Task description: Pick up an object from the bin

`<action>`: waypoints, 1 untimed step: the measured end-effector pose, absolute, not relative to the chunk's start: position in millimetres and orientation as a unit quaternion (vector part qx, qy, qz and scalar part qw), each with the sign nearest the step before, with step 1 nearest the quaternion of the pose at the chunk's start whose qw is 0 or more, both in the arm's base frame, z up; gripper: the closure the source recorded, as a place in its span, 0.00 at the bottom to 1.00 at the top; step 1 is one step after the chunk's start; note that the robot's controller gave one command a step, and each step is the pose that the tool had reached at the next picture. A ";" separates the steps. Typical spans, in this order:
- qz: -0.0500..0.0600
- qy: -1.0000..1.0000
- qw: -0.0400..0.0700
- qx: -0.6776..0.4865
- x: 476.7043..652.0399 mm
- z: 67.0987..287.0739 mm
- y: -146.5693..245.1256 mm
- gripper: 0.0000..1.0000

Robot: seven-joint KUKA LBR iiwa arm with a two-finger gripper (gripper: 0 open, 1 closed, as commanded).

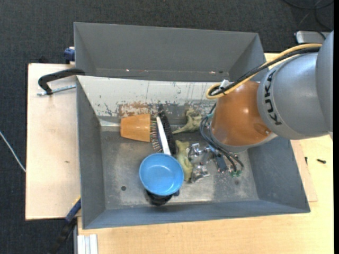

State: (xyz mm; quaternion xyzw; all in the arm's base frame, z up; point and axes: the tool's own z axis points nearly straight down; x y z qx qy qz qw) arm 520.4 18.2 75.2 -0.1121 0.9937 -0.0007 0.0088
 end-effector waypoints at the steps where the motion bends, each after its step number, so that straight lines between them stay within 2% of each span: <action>1: -0.001 0.964 0.007 -0.267 535.9 235.1 18.2 1.00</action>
Offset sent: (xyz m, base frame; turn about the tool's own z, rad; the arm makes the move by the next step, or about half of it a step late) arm 0.0128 -0.0008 0.1557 -0.3166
